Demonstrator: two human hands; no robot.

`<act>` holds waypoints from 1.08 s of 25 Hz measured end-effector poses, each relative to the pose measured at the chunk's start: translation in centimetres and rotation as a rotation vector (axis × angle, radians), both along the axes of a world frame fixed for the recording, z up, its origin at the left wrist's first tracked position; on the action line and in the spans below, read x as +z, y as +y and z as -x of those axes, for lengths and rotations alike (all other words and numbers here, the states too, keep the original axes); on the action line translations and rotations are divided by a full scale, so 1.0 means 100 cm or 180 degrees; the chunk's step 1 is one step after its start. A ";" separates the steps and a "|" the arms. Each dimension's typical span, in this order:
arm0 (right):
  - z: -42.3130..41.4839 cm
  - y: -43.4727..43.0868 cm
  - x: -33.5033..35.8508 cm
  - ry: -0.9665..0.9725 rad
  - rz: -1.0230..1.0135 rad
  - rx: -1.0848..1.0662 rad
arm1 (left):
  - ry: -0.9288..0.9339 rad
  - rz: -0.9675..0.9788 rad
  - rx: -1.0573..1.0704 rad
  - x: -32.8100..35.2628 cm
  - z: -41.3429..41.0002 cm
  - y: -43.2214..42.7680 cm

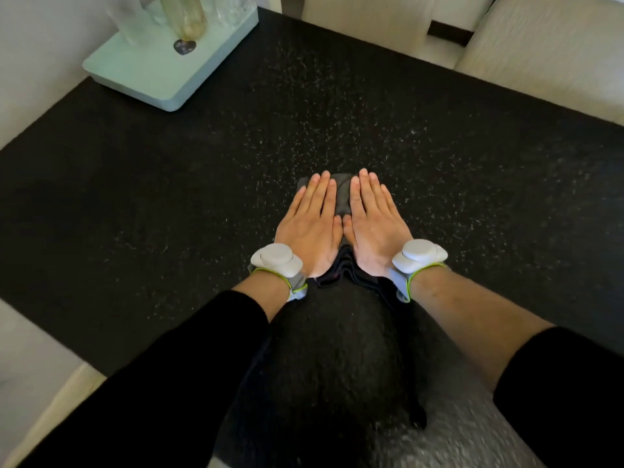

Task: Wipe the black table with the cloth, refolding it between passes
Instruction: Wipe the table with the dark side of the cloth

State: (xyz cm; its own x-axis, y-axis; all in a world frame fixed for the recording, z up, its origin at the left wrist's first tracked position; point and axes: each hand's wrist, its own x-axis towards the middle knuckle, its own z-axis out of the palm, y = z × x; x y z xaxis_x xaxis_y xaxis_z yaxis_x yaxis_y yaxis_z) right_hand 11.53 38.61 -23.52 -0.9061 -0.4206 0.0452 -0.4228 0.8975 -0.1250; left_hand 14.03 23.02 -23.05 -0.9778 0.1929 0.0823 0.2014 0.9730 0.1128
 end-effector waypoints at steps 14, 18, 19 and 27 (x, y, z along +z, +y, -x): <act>0.062 -0.020 0.004 -0.0075 -0.0011 -0.0201 | 0.0138 0.0048 -0.0103 -0.002 0.070 -0.019; 0.031 -0.020 0.004 -0.0142 0.0002 -0.0220 | 0.0116 0.0139 -0.0123 -0.003 0.040 -0.019; 0.023 -0.021 0.004 -0.0160 0.0020 -0.0209 | 0.0110 0.0160 -0.0107 -0.003 0.033 -0.020; -0.065 -0.005 0.003 -0.0188 0.0072 0.0033 | 0.0041 0.0180 0.0079 -0.002 -0.066 -0.004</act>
